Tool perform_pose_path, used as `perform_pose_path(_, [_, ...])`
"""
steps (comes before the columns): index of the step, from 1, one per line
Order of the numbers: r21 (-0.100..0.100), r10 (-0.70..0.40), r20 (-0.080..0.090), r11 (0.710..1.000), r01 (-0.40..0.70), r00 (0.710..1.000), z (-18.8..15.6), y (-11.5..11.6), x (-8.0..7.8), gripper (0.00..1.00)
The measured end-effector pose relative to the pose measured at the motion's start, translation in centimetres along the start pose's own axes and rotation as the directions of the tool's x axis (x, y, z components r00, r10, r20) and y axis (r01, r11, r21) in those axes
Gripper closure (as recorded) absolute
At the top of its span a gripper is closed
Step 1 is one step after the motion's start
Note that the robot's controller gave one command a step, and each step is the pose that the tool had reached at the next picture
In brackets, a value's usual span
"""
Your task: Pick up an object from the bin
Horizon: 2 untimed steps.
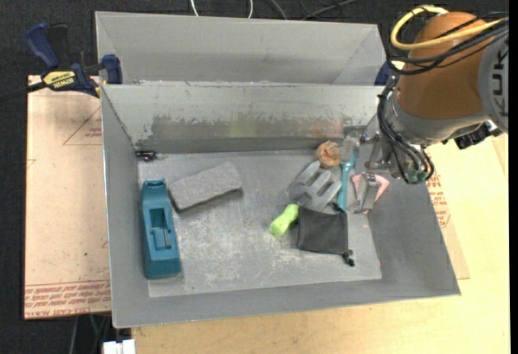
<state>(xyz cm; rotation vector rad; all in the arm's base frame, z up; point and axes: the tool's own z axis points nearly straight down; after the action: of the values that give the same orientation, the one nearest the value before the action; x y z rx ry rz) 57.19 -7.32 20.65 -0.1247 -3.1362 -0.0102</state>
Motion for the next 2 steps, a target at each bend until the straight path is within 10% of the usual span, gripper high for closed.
perform_pose_path(1, [0.000, 0.105, -0.005, 0.994, -0.105, 0.994, 2.1, 0.1, 0.5, 0.00])
perform_pose_path(2, [-0.001, -0.156, 0.000, 0.988, 0.156, 0.988, 6.7, -1.1, 4.2, 0.00])
